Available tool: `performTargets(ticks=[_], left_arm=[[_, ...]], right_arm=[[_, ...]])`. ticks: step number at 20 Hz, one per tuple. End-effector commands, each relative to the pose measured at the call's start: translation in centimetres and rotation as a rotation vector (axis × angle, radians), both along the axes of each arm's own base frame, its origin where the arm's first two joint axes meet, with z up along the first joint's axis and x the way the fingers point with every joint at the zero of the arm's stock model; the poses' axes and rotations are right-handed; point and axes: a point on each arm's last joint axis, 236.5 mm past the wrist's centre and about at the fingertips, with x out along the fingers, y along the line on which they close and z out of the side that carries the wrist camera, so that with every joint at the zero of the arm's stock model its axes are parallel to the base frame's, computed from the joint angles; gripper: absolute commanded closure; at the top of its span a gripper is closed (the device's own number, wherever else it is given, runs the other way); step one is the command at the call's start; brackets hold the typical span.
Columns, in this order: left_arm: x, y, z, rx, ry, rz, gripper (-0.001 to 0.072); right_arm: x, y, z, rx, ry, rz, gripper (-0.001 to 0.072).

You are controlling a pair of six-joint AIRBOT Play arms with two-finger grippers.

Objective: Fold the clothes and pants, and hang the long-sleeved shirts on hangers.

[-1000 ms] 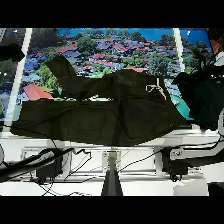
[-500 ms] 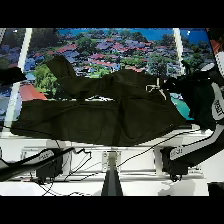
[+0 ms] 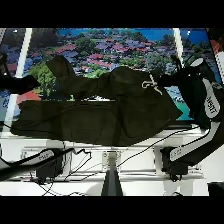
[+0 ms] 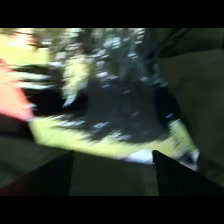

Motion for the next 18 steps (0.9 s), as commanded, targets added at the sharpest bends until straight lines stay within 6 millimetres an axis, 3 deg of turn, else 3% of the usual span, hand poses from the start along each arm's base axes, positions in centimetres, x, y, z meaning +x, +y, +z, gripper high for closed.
performTargets(ticks=[1, 4, 8, 11, 12, 15, 18], left_arm=[[1.8, -1.7, -3.3, -0.127, -0.037, 0.105, 0.0126], [4.4, -5.1, -6.8, -0.279, -0.022, 0.160, 0.0125], [9.5, -7.8, -9.1, -0.317, -0.160, 0.196, 0.0126], [11.2, -9.6, -10.4, -0.271, -0.193, 0.189, 0.0131], [11.7, -10.7, -10.2, -0.240, -0.216, 0.126, 0.0191], [13.6, -12.8, -7.8, -0.167, -0.309, -0.025, 0.0688], [15.6, -11.0, -2.0, -0.089, -0.434, -0.062, 0.0688]], right_arm=[[1.8, -3.2, 2.2, -0.168, -0.093, -0.022, 0.0676], [1.4, -4.5, 3.5, -0.236, -0.112, -0.002, 0.0676], [1.1, -5.2, 4.3, -0.270, -0.111, -0.013, 0.0676], [1.0, -5.3, 4.9, -0.278, -0.120, -0.011, 0.0676], [1.0, -5.3, 4.9, -0.277, -0.121, -0.011, 0.0676], [0.9, -5.4, 5.2, -0.286, -0.122, -0.008, 0.0676], [1.2, -7.4, 6.3, -0.375, -0.157, -0.029, 0.0677]])
